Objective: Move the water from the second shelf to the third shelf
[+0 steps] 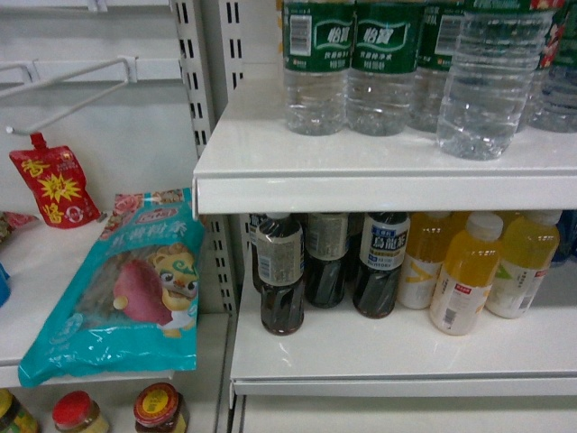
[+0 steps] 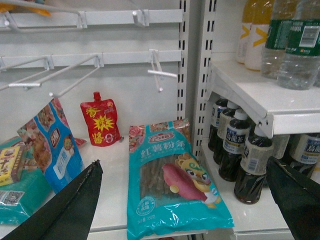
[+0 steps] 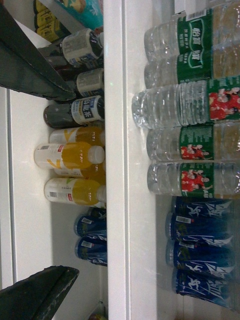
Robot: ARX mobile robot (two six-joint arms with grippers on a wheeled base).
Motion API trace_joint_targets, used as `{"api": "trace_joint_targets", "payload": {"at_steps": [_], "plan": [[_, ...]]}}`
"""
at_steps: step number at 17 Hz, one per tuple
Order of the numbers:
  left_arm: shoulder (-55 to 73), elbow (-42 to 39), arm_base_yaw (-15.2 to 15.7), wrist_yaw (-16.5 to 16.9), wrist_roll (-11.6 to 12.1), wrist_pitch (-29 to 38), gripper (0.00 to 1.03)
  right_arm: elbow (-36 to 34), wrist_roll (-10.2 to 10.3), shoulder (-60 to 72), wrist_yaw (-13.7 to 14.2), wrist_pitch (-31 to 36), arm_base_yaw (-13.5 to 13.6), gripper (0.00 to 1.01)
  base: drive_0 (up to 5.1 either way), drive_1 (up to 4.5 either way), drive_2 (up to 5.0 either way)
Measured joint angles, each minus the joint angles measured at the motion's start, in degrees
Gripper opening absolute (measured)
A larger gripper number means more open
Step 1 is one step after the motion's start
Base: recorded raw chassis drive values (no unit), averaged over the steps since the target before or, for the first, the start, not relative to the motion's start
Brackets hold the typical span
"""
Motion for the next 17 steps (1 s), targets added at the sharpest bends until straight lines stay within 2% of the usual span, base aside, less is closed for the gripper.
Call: {"api": "trace_joint_targets", "payload": {"at_steps": [17], "plan": [[0.00,0.00,0.00,0.02,0.00,-0.28,0.98,0.00,-0.04,0.00,0.00,-0.28,0.00,0.98,0.0,0.00,0.0]]}}
